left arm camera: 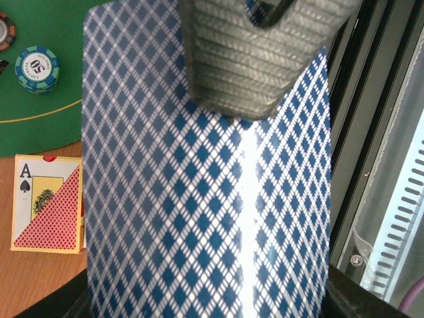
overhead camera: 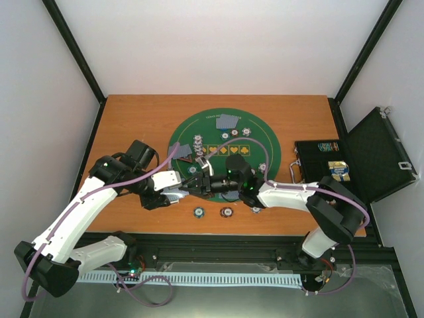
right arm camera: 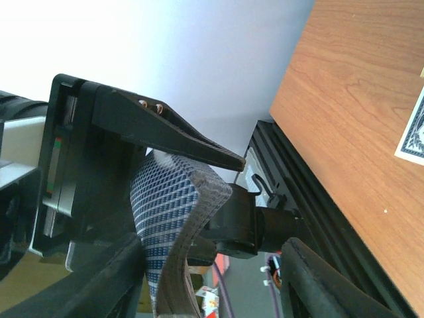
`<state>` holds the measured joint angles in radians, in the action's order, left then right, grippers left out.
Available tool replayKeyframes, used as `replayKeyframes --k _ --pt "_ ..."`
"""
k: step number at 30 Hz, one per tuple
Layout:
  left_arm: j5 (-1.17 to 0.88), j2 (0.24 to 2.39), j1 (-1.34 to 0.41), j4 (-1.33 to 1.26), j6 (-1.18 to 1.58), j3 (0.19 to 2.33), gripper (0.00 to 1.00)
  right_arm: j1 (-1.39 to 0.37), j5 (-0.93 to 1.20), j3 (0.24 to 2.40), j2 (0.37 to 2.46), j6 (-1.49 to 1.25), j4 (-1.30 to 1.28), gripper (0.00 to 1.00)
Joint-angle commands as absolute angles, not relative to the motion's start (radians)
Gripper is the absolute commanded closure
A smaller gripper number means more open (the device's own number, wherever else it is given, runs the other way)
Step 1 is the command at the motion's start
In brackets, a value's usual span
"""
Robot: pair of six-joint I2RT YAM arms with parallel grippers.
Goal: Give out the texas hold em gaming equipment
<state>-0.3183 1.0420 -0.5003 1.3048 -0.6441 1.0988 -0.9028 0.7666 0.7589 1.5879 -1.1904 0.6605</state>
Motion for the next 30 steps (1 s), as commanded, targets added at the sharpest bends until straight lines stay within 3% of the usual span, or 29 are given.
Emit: replayKeyframes --k 1,8,13,22,30 --pt "-0.349 1.013 -0.504 1.309 -0.652 1.150 0.80 -0.893 0.728 0.741 1.542 -1.158 0.570 0.49" --pt "-0.346 1.011 -0.505 1.306 -0.654 1.141 0.80 -0.879 0.701 0.752 1.473 -1.163 0.508 0.83" --pt "-0.337 1.004 -0.504 1.305 -0.659 1.131 0.80 -0.861 0.685 0.749 1.415 -1.151 0.449 0.96" --pt "-0.327 1.007 -0.504 1.308 -0.661 1.130 0.80 -0.775 0.688 0.707 1.285 -1.111 0.316 0.97" --pt "-0.310 1.006 -0.505 1.310 -0.667 1.126 0.80 -0.483 0.757 0.570 1.150 -0.900 0.006 0.97"
